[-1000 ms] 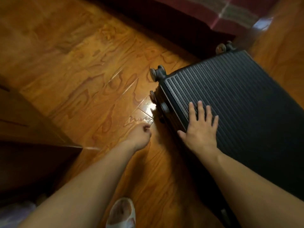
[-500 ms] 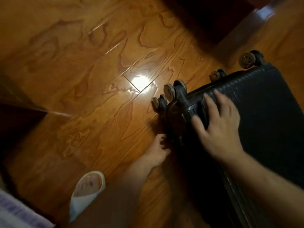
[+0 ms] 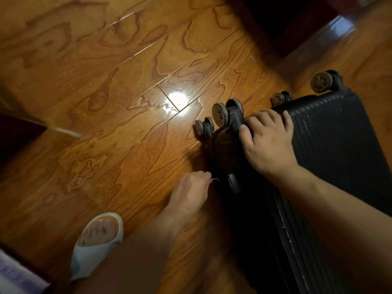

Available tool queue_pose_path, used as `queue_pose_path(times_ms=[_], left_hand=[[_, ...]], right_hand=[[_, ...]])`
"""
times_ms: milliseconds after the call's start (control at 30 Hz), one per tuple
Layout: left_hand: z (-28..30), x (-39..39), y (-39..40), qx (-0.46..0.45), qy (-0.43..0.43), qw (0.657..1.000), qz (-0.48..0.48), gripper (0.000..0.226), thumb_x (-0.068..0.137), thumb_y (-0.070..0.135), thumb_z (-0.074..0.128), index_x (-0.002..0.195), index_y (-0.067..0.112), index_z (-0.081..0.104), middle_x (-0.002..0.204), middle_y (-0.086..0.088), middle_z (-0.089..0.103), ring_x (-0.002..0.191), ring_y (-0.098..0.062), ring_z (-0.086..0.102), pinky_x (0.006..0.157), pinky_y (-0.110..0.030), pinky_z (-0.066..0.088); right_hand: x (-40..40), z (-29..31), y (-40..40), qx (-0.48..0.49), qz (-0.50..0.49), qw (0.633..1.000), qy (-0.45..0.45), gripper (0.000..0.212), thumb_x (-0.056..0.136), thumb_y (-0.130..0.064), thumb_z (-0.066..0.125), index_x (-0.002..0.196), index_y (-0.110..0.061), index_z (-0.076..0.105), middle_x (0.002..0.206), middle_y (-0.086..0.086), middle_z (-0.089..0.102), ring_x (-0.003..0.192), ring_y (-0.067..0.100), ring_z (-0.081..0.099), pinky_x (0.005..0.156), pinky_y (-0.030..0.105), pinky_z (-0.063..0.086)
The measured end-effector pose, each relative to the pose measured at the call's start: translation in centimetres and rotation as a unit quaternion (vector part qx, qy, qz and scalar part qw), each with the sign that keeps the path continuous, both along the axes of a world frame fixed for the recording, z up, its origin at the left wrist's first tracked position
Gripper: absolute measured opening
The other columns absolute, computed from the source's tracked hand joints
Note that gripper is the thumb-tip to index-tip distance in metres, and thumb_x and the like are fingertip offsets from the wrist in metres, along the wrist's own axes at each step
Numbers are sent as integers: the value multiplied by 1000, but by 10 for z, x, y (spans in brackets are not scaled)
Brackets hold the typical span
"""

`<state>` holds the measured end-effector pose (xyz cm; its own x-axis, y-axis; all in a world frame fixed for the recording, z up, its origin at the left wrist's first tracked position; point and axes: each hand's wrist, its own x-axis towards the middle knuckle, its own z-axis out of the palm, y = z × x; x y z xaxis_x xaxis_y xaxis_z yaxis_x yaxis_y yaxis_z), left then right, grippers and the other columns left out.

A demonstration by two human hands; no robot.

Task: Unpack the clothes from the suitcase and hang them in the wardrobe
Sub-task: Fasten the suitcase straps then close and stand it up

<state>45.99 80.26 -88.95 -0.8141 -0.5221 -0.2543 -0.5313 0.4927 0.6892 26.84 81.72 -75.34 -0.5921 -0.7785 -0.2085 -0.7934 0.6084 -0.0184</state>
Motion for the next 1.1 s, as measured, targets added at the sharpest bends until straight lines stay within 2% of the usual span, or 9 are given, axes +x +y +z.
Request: queue_pose_path(times_ms=[167,333,533,633,700,767,867,933,1100], left_hand=[[-2,16,-62,-78,28,996,-18,15,91,10,63,92,24,57,86,2,60,82,-19,58,69,-36,51],[-3,68,-93,-101,-26,982,-158,17,87,15,71,96,28,66,93,5,65,87,-17,63,71,-33,55],[-5,147,-77,156,-156,965,-143,33,83,3,65,84,36,68,90,10,71,83,-6,67,73,-40,57],[14,172,-56,275,-173,946,1,27,85,-9,61,91,14,75,90,4,70,81,-4,62,73,-17,52],[27,176,-45,429,-167,869,180,18,90,-17,53,95,-7,67,89,-9,66,79,-12,62,67,-11,51],[30,180,-35,581,-144,723,346,22,91,-21,51,107,-13,62,100,-23,66,83,-26,69,68,-28,62],[33,184,-32,632,-166,594,470,36,90,-17,58,123,-3,62,116,-22,69,96,-30,74,65,-32,62],[37,181,-37,648,-179,567,477,32,92,-11,59,121,1,63,117,-18,70,95,-25,73,61,-28,61],[41,169,-51,652,-228,604,397,17,93,-10,56,94,0,69,92,-15,75,85,-21,72,69,-30,61]], right_hand=[[22,7,1,-19,28,997,-62,35,98,-42,32,85,-24,59,92,-7,58,111,18,53,118,45,21],[82,18,22,-26,60,986,-154,28,90,-31,37,89,-25,64,95,-11,60,108,11,50,119,36,15],[152,36,51,11,142,956,-255,18,88,-27,46,84,-27,64,90,-15,58,100,6,50,116,30,21],[166,31,43,35,169,959,-226,25,93,-34,41,84,-27,64,88,-13,59,100,10,52,120,35,16],[158,26,33,70,156,968,-182,34,95,-42,36,94,-29,67,100,-12,63,114,14,51,121,42,8],[145,23,27,133,155,969,-140,46,97,-49,26,103,-32,68,111,-13,65,125,14,48,122,49,5],[143,32,20,217,197,949,-118,54,100,-52,18,111,-36,68,117,-15,68,128,13,49,121,51,4],[157,34,4,245,203,933,-165,54,101,-56,18,119,-34,63,115,-7,69,123,18,56,117,49,17],[200,25,-10,308,227,895,-231,76,81,-85,43,119,-20,49,108,8,69,103,29,65,87,39,44]])
